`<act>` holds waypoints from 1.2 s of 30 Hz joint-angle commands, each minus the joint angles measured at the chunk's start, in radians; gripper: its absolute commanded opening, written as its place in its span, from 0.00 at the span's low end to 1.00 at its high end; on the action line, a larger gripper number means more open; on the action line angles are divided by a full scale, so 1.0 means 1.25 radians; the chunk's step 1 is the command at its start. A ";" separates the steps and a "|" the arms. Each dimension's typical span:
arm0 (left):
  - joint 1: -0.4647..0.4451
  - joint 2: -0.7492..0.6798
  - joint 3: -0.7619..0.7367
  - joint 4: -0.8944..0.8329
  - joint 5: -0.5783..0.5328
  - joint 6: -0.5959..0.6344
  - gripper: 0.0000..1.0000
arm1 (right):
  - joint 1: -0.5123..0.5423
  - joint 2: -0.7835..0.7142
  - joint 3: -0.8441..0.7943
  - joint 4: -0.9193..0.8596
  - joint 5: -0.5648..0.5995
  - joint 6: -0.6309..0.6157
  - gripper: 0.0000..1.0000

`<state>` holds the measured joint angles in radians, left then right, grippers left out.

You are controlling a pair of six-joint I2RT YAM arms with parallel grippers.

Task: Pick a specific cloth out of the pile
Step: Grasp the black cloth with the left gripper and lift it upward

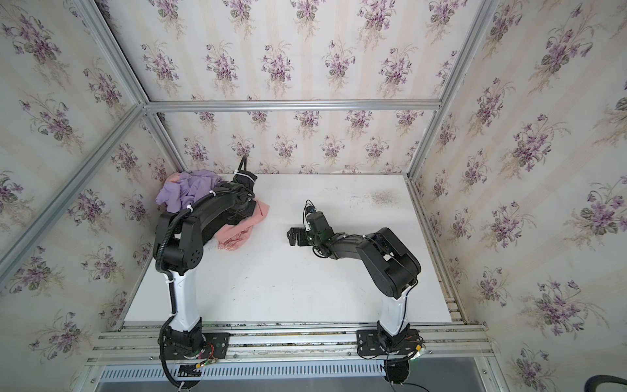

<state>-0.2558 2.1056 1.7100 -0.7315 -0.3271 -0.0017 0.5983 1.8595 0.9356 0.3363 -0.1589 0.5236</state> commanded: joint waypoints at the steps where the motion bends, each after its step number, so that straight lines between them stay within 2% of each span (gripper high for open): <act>1: 0.001 -0.011 0.007 -0.009 -0.008 -0.002 0.36 | 0.002 -0.008 0.011 0.009 0.001 -0.009 1.00; 24: 0.003 -0.053 0.013 -0.020 -0.028 -0.007 0.07 | 0.022 -0.044 0.024 -0.028 0.028 -0.031 1.00; 36: 0.004 -0.073 0.014 -0.029 -0.034 -0.009 0.02 | 0.027 -0.043 0.009 -0.005 0.039 -0.027 1.00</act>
<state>-0.2512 2.0266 1.7210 -0.7540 -0.3504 -0.0063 0.6300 1.8114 0.9470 0.3000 -0.1184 0.4900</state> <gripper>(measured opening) 0.068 0.996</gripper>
